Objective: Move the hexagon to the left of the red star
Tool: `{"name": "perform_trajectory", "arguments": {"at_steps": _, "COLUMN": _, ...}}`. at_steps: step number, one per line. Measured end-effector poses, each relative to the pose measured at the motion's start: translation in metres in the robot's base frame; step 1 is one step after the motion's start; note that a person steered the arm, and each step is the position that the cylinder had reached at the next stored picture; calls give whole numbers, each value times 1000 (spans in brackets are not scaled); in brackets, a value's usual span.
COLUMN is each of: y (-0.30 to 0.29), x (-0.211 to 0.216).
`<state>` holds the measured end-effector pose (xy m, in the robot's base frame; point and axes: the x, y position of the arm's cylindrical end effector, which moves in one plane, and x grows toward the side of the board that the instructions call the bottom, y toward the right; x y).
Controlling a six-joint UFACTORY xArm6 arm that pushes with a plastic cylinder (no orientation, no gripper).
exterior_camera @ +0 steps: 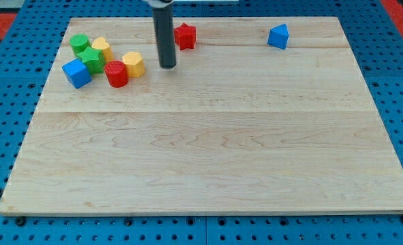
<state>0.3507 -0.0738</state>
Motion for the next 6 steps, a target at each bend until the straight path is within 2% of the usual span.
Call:
{"name": "perform_trajectory", "arguments": {"at_steps": 1, "y": -22, "x": 21}}
{"name": "perform_trajectory", "arguments": {"at_steps": 3, "y": -71, "x": 7}}
{"name": "perform_trajectory", "arguments": {"at_steps": 4, "y": -76, "x": -10}}
{"name": "perform_trajectory", "arguments": {"at_steps": 6, "y": -61, "x": -11}}
